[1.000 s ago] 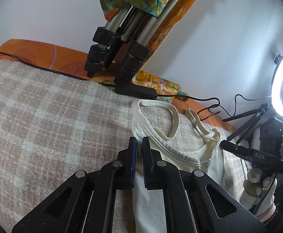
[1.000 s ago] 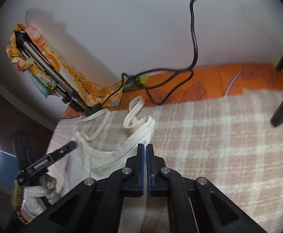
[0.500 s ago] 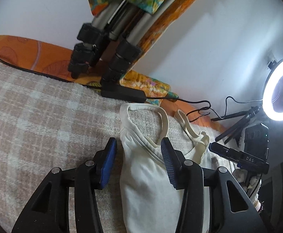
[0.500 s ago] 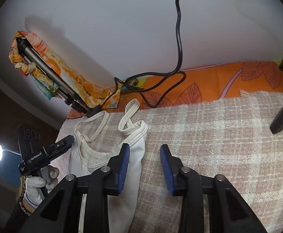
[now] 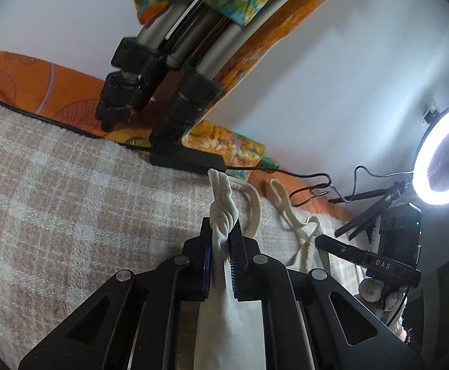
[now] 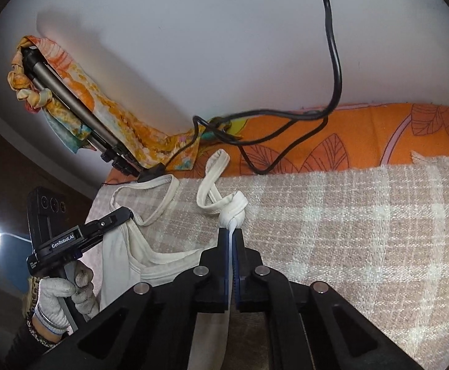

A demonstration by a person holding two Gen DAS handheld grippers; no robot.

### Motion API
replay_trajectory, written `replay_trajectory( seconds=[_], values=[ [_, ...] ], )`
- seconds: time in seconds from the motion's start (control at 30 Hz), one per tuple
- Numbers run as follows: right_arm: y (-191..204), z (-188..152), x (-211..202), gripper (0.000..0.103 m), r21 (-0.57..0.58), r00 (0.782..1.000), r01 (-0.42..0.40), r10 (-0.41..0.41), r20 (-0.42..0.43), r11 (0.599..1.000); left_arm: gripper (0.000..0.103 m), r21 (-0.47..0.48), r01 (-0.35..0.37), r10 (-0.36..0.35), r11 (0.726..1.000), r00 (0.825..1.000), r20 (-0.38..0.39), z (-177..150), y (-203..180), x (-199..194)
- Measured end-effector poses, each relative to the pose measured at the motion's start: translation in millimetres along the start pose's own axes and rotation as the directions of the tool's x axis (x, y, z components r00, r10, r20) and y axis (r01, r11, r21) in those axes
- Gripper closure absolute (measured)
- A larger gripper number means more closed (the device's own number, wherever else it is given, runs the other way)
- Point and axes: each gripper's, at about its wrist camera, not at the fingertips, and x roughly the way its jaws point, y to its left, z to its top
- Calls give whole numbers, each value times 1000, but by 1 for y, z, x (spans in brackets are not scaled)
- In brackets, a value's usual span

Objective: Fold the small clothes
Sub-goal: 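Lift the straps with both tools and fold them over onto the hem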

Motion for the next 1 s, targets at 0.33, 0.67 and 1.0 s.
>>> replay_trajectory(
  seconds=[0.33, 0.67, 1.0],
  values=[
    [25, 1, -46, 103, -55, 997, -27, 31, 71, 998, 95, 56, 86, -89, 995, 995, 51, 1, -33, -41],
    [61, -21, -112, 103, -117, 989, -41, 57, 140, 992, 96, 107, 77, -84, 991, 995, 60, -19, -61, -95],
    [93, -87, -176, 103, -131, 980, -52, 75, 183, 990, 96, 150, 88, -99, 985, 992, 71, -79, -86, -159]
  ],
)
